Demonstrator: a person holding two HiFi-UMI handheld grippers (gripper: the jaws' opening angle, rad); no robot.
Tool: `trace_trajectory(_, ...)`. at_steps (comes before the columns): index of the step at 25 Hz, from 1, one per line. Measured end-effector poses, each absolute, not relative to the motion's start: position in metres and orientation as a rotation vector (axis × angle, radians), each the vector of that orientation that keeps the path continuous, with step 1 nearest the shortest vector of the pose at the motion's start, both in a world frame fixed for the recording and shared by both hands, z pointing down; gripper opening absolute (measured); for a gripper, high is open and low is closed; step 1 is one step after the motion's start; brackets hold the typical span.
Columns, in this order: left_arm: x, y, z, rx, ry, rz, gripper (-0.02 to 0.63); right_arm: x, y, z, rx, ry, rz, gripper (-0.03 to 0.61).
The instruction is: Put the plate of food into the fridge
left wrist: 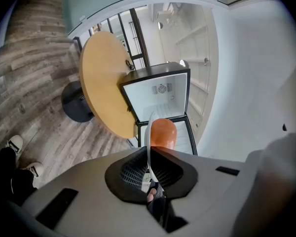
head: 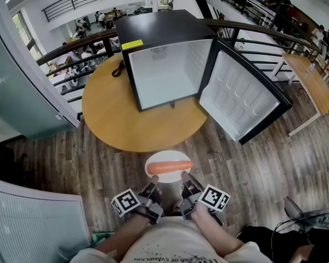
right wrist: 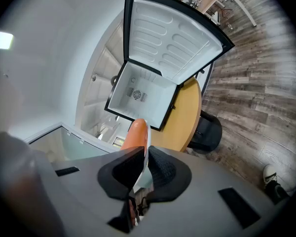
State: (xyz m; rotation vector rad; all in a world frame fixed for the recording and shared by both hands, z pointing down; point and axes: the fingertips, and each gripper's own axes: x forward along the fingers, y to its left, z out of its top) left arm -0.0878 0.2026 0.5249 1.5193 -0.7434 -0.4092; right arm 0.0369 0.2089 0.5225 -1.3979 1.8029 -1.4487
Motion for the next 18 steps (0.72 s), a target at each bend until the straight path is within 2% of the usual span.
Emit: trace_trajectory(18,-0.0891,0.2088,0.5244,1.523,-0.73,-0.398,0.037,0.0356,0.2165,0.521,-1.394,1.775,-1.444,0.043)
